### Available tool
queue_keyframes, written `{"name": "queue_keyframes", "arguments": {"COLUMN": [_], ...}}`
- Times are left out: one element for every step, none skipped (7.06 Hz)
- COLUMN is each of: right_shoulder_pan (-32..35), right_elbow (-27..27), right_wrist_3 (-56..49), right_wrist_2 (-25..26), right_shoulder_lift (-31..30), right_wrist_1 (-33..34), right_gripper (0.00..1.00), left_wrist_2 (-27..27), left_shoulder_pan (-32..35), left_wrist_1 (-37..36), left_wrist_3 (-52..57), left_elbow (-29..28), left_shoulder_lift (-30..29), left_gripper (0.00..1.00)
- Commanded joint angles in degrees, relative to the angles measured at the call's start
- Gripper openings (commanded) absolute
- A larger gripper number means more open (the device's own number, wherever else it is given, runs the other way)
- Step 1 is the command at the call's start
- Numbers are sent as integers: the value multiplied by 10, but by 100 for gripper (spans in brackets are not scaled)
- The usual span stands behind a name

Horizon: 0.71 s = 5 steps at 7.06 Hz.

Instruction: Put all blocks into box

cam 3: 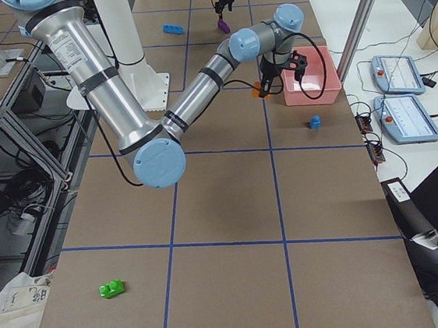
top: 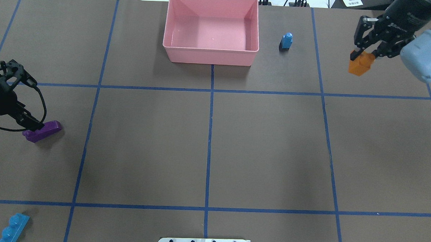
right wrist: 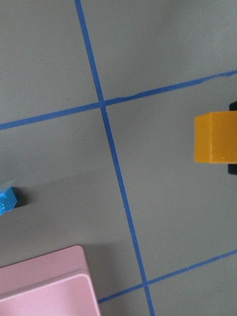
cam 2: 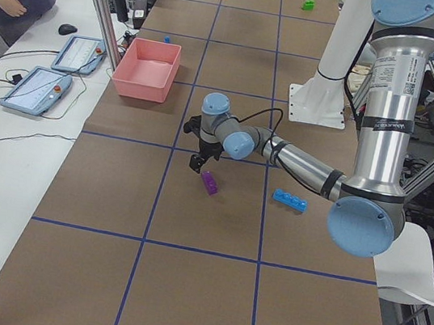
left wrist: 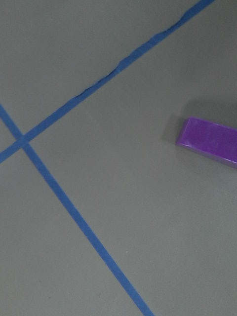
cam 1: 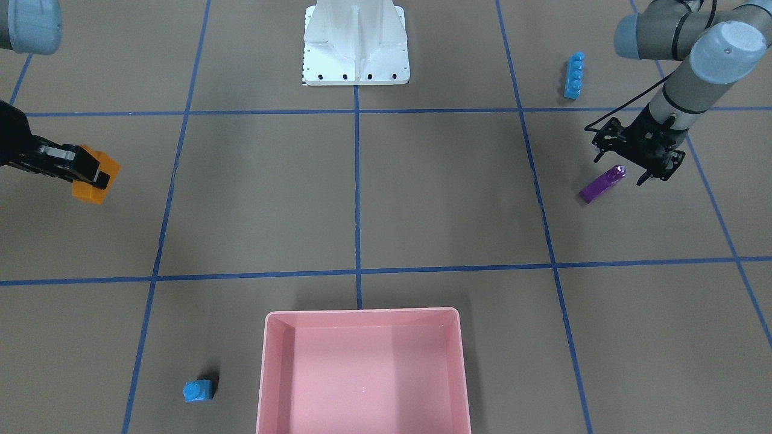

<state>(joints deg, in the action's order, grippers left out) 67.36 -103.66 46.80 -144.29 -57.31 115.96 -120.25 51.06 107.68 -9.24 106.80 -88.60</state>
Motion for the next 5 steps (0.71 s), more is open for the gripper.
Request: {"name": "queue_keyframes", "arguments": {"right_shoulder_pan": [-35, -52, -54, -58, -59], "right_elbow": [95, 139, 184, 218, 244], "right_wrist_3": [107, 162, 175, 191, 193], "right_wrist_2": [0, 2, 3, 5, 6], "right_shoulder_lift": [107, 151, 176, 204, 229], "right_wrist_1": [-31, -66, -107, -114, -115], "right_gripper": [0, 0, 0, 0, 0], "left_wrist_2": [20, 20, 20, 20, 20], "left_shoulder_pan": [-25, -32, -35, -40, -42], "left_wrist_1": [2, 29, 49, 55, 55], "left_wrist_3": [14, 14, 13, 13, 13], "left_elbow": [-28, -50, -70, -76, -77], "left_shoulder_lift": [-3, -3, -4, -3, -3], "left_gripper": [99, 99, 99, 99, 99]}}
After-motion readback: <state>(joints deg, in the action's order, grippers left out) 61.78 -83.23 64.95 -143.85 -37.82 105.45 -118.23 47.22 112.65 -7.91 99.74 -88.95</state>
